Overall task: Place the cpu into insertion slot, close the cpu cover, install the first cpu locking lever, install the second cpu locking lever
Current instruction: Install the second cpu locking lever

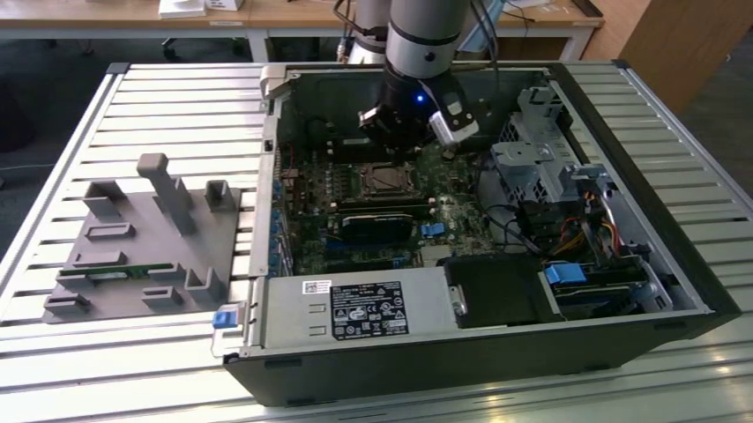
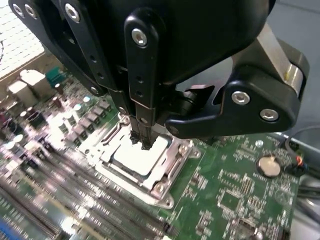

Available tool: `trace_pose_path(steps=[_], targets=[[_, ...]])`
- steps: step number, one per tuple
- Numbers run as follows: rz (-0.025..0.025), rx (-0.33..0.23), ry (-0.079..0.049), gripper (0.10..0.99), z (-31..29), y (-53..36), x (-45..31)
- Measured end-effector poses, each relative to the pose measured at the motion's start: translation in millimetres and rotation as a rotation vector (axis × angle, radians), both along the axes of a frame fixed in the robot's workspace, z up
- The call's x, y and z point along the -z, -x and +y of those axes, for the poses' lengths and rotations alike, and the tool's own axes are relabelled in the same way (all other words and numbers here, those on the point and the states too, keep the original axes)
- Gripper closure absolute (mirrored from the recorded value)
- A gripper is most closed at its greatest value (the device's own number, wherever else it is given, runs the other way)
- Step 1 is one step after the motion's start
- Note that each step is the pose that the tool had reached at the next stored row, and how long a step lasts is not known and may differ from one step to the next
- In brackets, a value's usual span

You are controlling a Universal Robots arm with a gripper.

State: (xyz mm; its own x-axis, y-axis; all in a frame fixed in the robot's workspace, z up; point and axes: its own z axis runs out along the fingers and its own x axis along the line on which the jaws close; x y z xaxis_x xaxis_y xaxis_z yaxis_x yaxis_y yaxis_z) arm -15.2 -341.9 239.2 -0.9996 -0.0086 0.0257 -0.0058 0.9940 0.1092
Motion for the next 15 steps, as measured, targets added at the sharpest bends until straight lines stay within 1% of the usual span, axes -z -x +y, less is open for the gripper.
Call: trace_pose_path(steps=[3, 5, 8, 10, 15], targets=[[-0.0001, 0.000, -0.001, 0.969, -6.7, 0.0, 1.1], [-0.0020, 0.000, -0.001, 0.969, -9.6, 0.1, 1.5], [-0.0062, -0.001, -0.001, 0.969, -11.2, 0.5, 2.9], [-0.0065, -0.002, -0.001, 0.969, -12.2, 0.5, 4.4], [-0.0074, -0.003, -0.001, 0.969, -16.9, 0.8, 6.6]])
